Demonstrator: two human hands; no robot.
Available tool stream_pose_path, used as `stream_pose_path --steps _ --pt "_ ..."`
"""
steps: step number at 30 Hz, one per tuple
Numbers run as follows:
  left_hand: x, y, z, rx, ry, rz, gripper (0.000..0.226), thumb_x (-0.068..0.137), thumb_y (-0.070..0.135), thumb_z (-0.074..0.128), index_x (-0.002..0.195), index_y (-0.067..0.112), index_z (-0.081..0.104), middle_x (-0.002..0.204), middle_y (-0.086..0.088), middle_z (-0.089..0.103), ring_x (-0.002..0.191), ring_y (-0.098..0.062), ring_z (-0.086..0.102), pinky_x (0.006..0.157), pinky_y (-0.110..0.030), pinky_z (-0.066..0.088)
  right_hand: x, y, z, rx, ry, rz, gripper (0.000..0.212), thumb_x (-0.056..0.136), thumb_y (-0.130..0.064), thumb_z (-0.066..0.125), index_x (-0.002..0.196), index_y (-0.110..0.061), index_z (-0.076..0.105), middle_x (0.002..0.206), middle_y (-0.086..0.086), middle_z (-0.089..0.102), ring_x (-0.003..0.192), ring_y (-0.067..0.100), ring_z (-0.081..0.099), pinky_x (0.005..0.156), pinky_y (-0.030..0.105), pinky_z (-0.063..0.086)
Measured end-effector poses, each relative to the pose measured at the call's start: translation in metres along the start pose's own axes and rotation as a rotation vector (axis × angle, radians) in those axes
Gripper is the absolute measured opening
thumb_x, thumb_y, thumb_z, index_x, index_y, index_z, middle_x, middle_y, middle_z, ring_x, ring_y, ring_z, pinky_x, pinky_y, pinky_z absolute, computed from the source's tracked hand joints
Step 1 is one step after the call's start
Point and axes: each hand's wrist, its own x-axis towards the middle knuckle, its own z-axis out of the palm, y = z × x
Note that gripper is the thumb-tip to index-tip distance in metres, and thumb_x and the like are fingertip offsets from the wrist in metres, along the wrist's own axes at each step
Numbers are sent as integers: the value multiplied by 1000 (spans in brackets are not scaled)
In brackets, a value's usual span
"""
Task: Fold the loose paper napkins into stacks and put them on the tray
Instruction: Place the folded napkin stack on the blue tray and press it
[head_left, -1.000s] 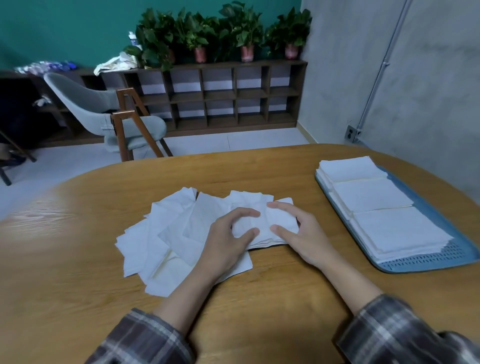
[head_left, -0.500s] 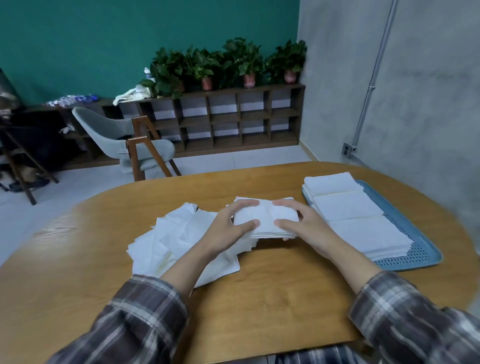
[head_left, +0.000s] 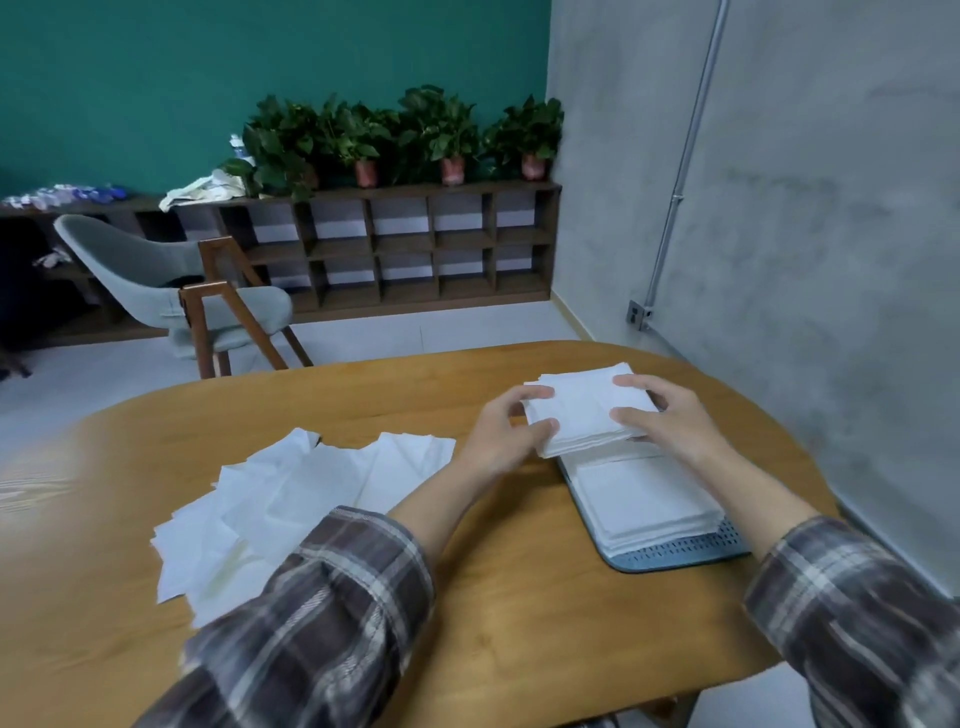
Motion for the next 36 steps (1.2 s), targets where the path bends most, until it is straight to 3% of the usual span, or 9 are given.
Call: stream_pose_path --steps 2,7,11,15,20,24,29,32,36 --pt "12 -2 15 13 20 -22 35 92 14 79 124 27 72 133 2 65 120 -16 60 103 -42 56 7 4 -13 -20 3 -12 44 90 1 78 131 -13 72 134 7 64 113 17 60 71 12 55" --pt "28 -14 41 61 78 -87 31 86 21 85 113 30 72 116 -3 65 94 -4 62 92 -46 61 22 31 -31 -128 10 10 41 88 -7 81 126 -22 73 138 -1 66 133 17 56 97 26 39" --pt "32 -21 47 81 52 -103 25 87 30 84 110 34 73 103 4 60 106 -20 65 93 -48 61 25 46 -34 -207 21 45 39 87 -15 84 123 -26 75 135 -6 68 132 16 58 99 30 43" --pt "34 -29 46 81 46 -86 17 88 37 80 104 37 76 95 1 61 92 -34 71 88 -53 62 23 49 -37 -232 31 77 40 87 -21 84 124 -30 75 133 -9 68 126 16 61 99 33 49" --pt "33 -28 44 164 30 -40 17 91 29 81 108 31 77 91 3 61 73 -16 65 88 -41 62 15 45 -37 -340 20 55 40 90 -27 81 128 -31 74 133 -13 62 128 12 55 96 32 45" --pt "26 -32 44 424 20 76 25 92 34 81 116 33 74 110 3 49 99 -12 53 91 -24 44 10 48 -35 -511 -18 -20 38 94 -29 77 131 -27 71 136 -11 52 136 16 46 106 31 34" --pt "31 -13 50 749 75 433 37 102 40 66 133 20 68 144 -3 47 130 -22 47 106 -38 46 16 35 -32 -653 11 -253 41 98 -27 70 139 -26 65 159 -7 41 149 16 30 113 35 28" --pt "35 -7 65 926 -130 297 64 111 46 44 162 10 35 171 -12 23 159 -29 19 128 -43 20 23 32 -23 -822 -159 -299 57 108 -40 53 161 -28 38 174 -9 18 161 13 11 128 42 17" --pt "37 -27 73 995 -321 134 74 113 51 24 167 8 -1 176 -10 -7 163 -25 -10 132 -42 1 26 48 -17 -946 -357 -166 63 113 -49 26 169 -29 6 176 -11 -8 161 6 -12 128 29 -4"
